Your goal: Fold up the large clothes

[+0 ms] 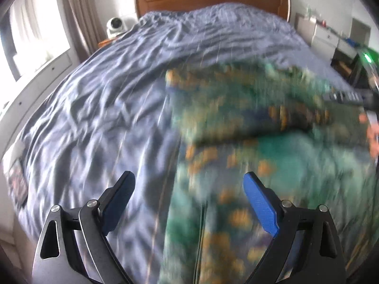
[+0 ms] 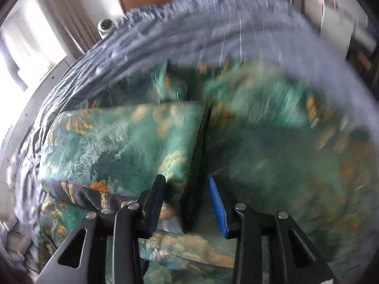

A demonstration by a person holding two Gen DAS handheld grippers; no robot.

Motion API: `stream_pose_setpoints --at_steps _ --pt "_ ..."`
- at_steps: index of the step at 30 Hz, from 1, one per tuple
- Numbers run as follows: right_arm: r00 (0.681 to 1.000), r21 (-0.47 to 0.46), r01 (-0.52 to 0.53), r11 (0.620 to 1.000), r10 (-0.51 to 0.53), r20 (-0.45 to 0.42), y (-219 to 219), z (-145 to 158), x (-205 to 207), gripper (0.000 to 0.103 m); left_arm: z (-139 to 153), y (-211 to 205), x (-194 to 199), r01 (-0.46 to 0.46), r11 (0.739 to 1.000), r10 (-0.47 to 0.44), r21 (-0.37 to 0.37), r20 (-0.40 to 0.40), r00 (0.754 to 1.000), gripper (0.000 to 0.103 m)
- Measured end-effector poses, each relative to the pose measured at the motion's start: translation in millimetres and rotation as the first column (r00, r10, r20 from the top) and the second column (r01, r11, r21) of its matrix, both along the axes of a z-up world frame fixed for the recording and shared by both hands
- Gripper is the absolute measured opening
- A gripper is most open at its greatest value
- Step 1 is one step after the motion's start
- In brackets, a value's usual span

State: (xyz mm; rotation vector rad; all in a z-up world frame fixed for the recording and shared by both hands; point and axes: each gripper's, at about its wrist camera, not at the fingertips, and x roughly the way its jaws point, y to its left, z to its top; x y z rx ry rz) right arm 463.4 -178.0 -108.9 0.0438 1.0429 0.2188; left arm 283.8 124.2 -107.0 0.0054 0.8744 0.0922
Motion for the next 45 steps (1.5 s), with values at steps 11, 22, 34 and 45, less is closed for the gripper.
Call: stream_pose_setpoints --at_steps 11,22,34,45 --pt "0.979 -0.045 -0.201 0.979 0.198 -0.053 54.7 -40.6 5.7 0.039 -82.1 -10.3 135.9 0.05 0.998 -0.057 -0.038 -0.226 0.972 0.095" --pt "0.982 -0.009 -0.186 0.982 0.187 0.01 39.1 -54.5 -7.5 0.039 -23.9 -3.5 148.4 0.0 0.99 -0.012 -0.143 -0.085 0.996 0.096" --pt "0.983 0.023 -0.181 0.983 0.18 0.021 36.7 -58.5 -12.2 0.039 -90.8 -23.3 236.2 0.038 0.997 -0.05 -0.07 -0.174 0.983 0.102" --pt "0.984 0.016 -0.178 0.984 0.178 -0.012 36.6 -54.5 -11.1 0.039 -67.1 -35.1 148.6 0.171 0.985 -0.168 -0.005 -0.226 0.96 0.101"
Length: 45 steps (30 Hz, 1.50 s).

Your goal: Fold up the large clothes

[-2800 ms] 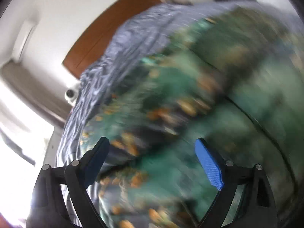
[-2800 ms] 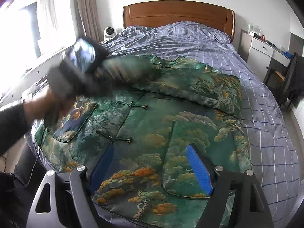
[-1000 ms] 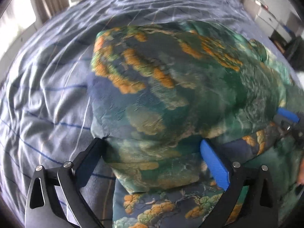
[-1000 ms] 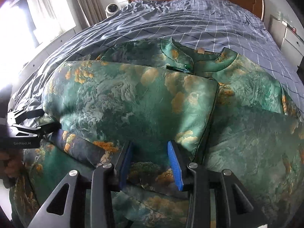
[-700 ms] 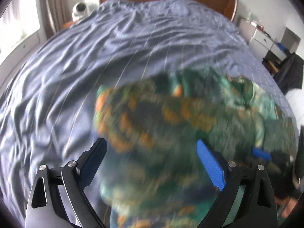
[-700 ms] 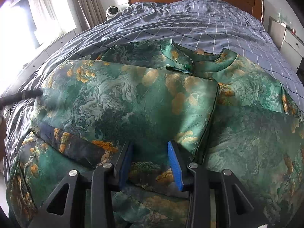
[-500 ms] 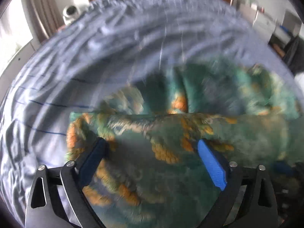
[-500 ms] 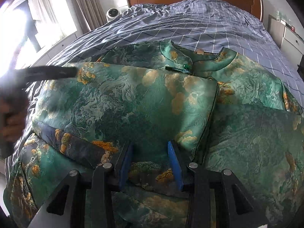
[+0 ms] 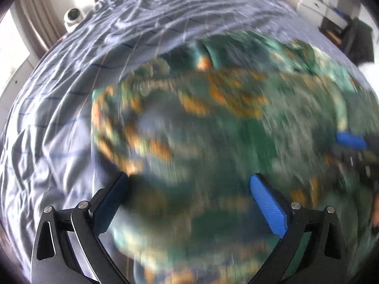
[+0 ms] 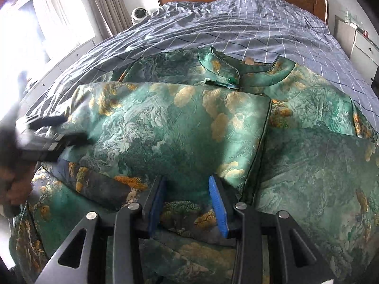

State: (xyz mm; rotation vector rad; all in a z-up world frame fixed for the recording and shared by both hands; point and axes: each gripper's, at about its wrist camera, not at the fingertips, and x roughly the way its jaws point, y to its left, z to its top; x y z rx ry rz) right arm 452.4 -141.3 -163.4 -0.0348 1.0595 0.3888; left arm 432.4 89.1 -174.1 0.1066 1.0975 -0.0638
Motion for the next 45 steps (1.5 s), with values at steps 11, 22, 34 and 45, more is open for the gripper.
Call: stream_pose_setpoints --at_steps 11,22,34,45 --pt "0.997 -0.039 0.061 0.997 -0.059 0.054 -17.1 56.2 -65.8 0.079 50.3 -20.6 -123.3 -0.027 0.998 0.021 0.056 0.105 0.994 0.101" --pt "0.984 -0.149 0.125 0.981 -0.104 0.145 -60.7 88.1 -156.6 0.079 68.7 -49.0 -167.7 -0.076 0.994 0.063 0.078 0.158 0.985 0.101" --pt "0.976 -0.179 0.153 0.972 -0.12 0.18 -79.8 91.4 -206.5 0.079 60.3 -53.1 -197.2 -0.084 0.994 0.075 0.071 0.128 0.989 0.101" --pt "0.957 -0.169 0.279 0.945 -0.259 0.132 -151.0 86.0 -247.6 0.079 39.6 36.1 -229.6 -0.203 0.978 0.207 -0.055 0.077 0.975 0.101"
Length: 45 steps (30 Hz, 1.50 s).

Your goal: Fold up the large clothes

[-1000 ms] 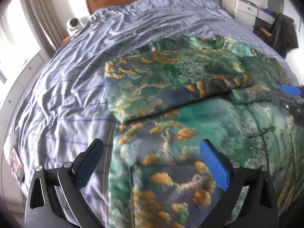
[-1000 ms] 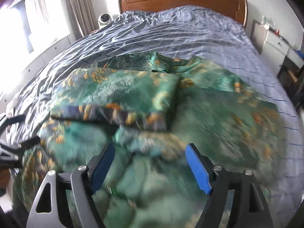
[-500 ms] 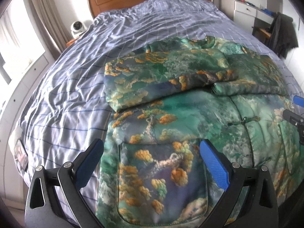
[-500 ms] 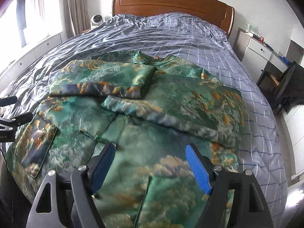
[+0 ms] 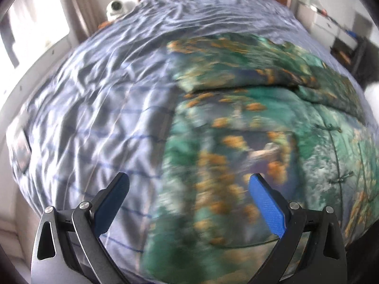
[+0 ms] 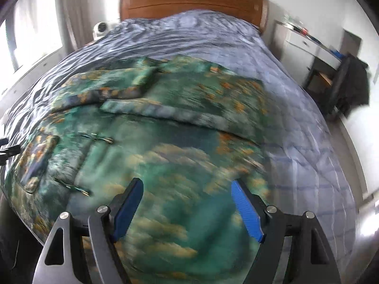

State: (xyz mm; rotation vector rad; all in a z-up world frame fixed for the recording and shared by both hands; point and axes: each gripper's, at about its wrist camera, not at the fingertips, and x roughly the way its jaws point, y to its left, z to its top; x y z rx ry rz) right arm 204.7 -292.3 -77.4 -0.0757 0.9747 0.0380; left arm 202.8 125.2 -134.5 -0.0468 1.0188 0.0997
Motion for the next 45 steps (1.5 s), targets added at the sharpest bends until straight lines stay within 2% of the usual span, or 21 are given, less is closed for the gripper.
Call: stream_pose_setpoints --at_steps 4,7,13,18,19,20,21,23,24,25,26,28,32,39,45 --pt "0.997 0.013 0.072 0.997 -0.072 -0.037 -45.3 -4.5 -13.7 0.079 -21.2 28.4 -7.3 0.018 0.984 -0.031 -0.176 -0.071 0.997 0.101" --pt "0.992 0.049 0.09 0.995 -0.085 -0.091 -73.8 -13.3 -25.7 0.079 -36.5 24.0 -11.5 0.06 0.969 -0.086 -0.241 -0.1 0.991 0.101" --pt "0.976 0.152 0.094 0.984 -0.062 -0.207 -105.2 -36.3 -50.0 0.079 -65.6 6.5 -5.9 0.1 0.959 -0.145 -0.266 -0.154 0.977 0.101" --pt "0.969 0.271 0.081 0.959 -0.013 -0.246 -107.1 -54.2 -57.5 0.079 -66.9 -0.6 -9.8 0.134 0.95 -0.183 -0.283 -0.156 0.971 0.1" --pt "0.967 0.303 0.078 0.95 0.002 -0.253 -106.8 -58.5 -57.4 0.079 -67.0 -2.4 -11.3 0.138 0.949 -0.188 -0.283 -0.158 0.969 0.097" --pt "0.965 0.326 0.082 0.942 0.006 -0.262 -106.5 -62.7 -57.0 0.079 -65.8 -4.7 -13.6 0.145 0.948 -0.196 -0.282 -0.162 0.967 0.087" --pt "0.964 0.34 0.084 0.936 0.01 -0.267 -106.9 -64.9 -57.1 0.079 -64.8 -4.8 -15.6 0.148 0.948 -0.2 -0.281 -0.167 0.965 0.082" --pt "0.96 0.361 0.077 0.929 0.028 -0.278 -103.8 -65.9 -56.4 0.073 -61.9 -5.7 -21.4 0.156 0.946 -0.21 -0.286 -0.171 0.963 0.058" --pt "0.958 0.366 0.067 0.928 0.043 -0.282 -101.5 -64.4 -56.0 0.057 -59.3 -6.1 -24.3 0.155 0.945 -0.21 -0.286 -0.172 0.962 0.051" --pt "0.958 0.368 0.058 0.928 0.052 -0.283 -100.0 -61.8 -55.4 0.043 -55.5 -1.2 -24.9 0.153 0.946 -0.208 -0.286 -0.175 0.962 0.036" --pt "0.958 0.369 0.052 0.928 0.058 -0.28 -98.7 -59.0 -55.1 0.039 -51.7 -0.9 -25.7 0.149 0.945 -0.206 -0.29 -0.176 0.962 0.024" --pt "0.961 0.37 0.039 0.928 0.066 -0.268 -96.2 -50.9 -54.1 0.023 -42.9 -4.4 -25.6 0.145 0.944 -0.202 -0.295 -0.175 0.964 0.018" --pt "0.97 0.361 0.004 0.932 0.084 -0.227 -88.3 -30.4 -52.3 0.019 -26.2 -10.8 -25.3 0.165 0.956 -0.204 -0.244 -0.143 0.968 0.015" --pt "0.979 0.348 -0.03 0.937 0.098 -0.179 -88.2 1.9 -58.9 0.018 -3.0 -4.5 -34.7 0.174 0.948 -0.204 -0.267 -0.088 0.975 0.015" --pt "0.975 0.331 -0.049 0.943 0.117 -0.188 -88.3 6.7 -64.4 0.018 0.9 -7.4 -37.1 0.187 0.951 -0.216 -0.245 -0.098 0.971 0.015"
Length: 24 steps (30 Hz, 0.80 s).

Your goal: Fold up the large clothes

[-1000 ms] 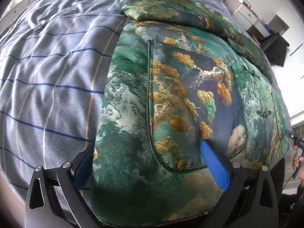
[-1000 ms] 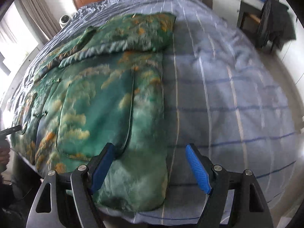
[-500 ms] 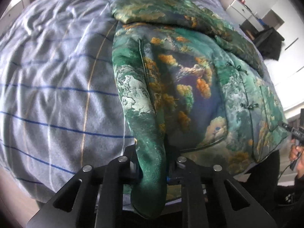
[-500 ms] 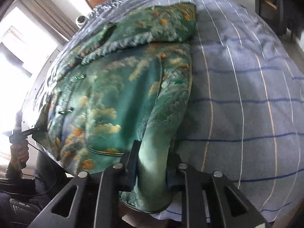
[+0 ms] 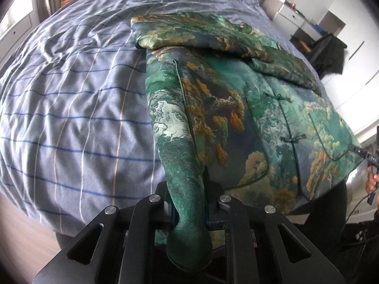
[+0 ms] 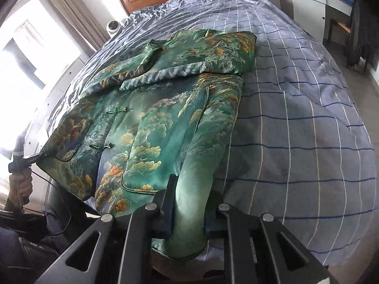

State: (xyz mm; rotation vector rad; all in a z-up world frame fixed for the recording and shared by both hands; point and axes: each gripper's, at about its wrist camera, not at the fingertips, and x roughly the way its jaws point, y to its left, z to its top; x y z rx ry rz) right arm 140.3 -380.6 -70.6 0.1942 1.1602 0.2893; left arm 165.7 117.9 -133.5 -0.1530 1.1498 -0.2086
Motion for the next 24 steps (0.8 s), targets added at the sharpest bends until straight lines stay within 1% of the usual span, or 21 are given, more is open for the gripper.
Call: stream_pose_setpoints --at_steps 3,6,8,9,11,12,14,16,18,20,21,22,24 --pt "1.0 -0.003 -0.014 1.0 0.014 -0.024 -2.6 -0.3 -1.2 0.017 4.8 2.0 -11.2 0.013 1.0 -0.013 -0.001 -0.007 1.0 0.015" --pt "0.996 -0.009 -0.06 0.998 0.059 -0.068 -0.5 -0.1 -6.9 0.016 12.5 8.4 -36.7 0.038 0.999 -0.038 -0.001 -0.025 0.999 0.015" --pt "0.991 0.041 -0.075 0.996 0.079 -0.108 -3.2 7.1 -18.4 0.015 21.2 12.7 -57.6 0.068 0.998 -0.068 -0.009 -0.039 0.997 0.014" --pt "0.989 0.081 -0.075 0.994 0.084 -0.121 -5.9 14.6 -24.1 0.015 27.1 15.4 -64.6 0.075 0.997 -0.076 -0.027 -0.041 0.996 0.014" --pt "0.99 0.154 -0.058 0.986 0.076 -0.116 -12.3 31.4 -27.2 0.015 43.8 22.0 -68.0 0.073 0.994 -0.075 -0.077 -0.018 0.997 0.014" --pt "0.993 0.196 -0.044 0.98 0.065 -0.1 -16.9 41.6 -23.7 0.015 51.1 24.5 -64.2 0.067 0.993 -0.068 -0.097 0.001 0.998 0.014" --pt "0.997 0.249 -0.027 0.968 0.043 -0.059 -24.6 57.2 -7.7 0.014 70.2 30.6 -41.1 0.053 0.988 -0.045 -0.142 0.058 0.997 0.014" --pt "1.0 0.302 -0.016 0.953 0.019 -0.008 -33.1 68.8 22.8 0.014 86.5 36.3 -6.7 0.02 0.983 -0.001 -0.181 0.1 0.995 0.014" --pt "0.999 0.319 0.008 0.948 -0.02 0.033 -40.5 73.2 65.7 0.014 96.4 37.3 38.4 -0.013 0.983 0.037 -0.185 0.129 0.991 0.015" --pt "0.997 0.314 0.036 0.949 -0.057 0.058 -43.9 71.5 103.1 0.014 93.9 38.8 84.1 -0.052 0.982 0.075 -0.181 0.126 0.989 0.015" --pt "0.994 0.32 0.062 0.945 -0.087 0.064 -48.9 66.4 128.4 0.014 89.5 39.5 103.7 -0.07 0.981 0.092 -0.179 0.117 0.989 0.015" --pt "0.992 0.324 0.08 0.943 -0.106 0.064 -49.1 61.7 145.1 0.014 85.3 39.5 123.8 -0.086 0.981 0.106 -0.173 0.11 0.988 0.017" --pt "0.985 0.335 0.146 0.931 -0.169 0.041 -59.7 41.0 188.0 0.014 74.6 31.1 167.9 -0.113 0.986 0.126 -0.123 0.105 0.987 0.022"
